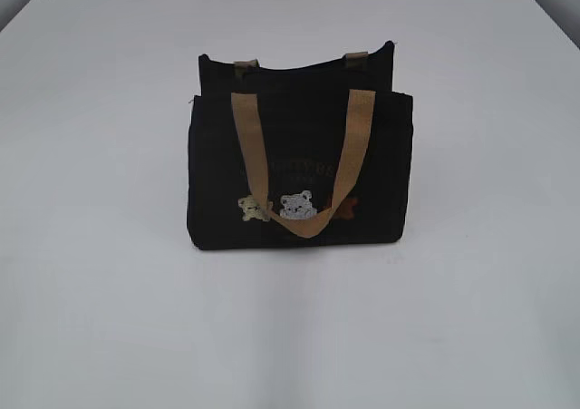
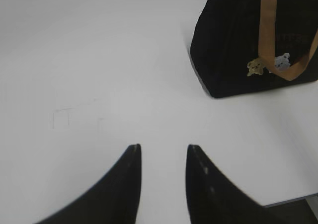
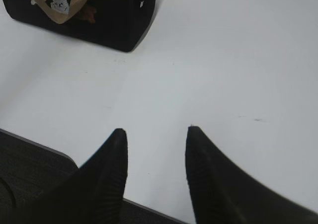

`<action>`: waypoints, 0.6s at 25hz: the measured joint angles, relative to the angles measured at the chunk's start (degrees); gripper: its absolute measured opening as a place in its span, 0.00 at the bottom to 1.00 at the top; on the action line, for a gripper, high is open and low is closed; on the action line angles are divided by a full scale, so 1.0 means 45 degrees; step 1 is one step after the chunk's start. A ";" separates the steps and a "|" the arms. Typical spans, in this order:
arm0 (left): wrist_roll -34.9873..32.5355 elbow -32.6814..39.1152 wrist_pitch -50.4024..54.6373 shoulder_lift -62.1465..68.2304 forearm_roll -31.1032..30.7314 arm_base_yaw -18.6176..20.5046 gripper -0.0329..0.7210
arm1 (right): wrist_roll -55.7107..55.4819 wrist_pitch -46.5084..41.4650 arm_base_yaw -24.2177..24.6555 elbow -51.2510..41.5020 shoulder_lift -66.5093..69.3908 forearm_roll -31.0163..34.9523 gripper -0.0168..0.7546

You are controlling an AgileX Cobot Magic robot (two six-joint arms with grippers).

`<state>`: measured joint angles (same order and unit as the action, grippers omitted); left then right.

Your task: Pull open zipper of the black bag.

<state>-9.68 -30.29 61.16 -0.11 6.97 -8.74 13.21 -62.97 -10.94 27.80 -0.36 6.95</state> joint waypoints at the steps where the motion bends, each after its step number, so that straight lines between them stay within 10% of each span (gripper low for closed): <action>1: 0.0000 0.0000 0.0000 -0.0032 0.0000 0.0000 0.35 | 0.0000 0.0000 0.0000 0.0000 0.0000 -0.0010 0.43; 10: 0.0000 0.0000 0.0000 -0.0085 -0.0004 0.0075 0.35 | -0.0037 0.0000 0.0086 0.0000 0.0000 -0.0010 0.42; 15: 0.0000 0.0000 0.0000 -0.0098 -0.0004 0.1434 0.35 | -0.0037 0.0000 0.2166 0.0000 0.0000 -0.0010 0.42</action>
<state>-9.68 -30.29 61.16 -0.55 6.96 -2.29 13.04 -62.97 -1.19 27.80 -0.36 6.90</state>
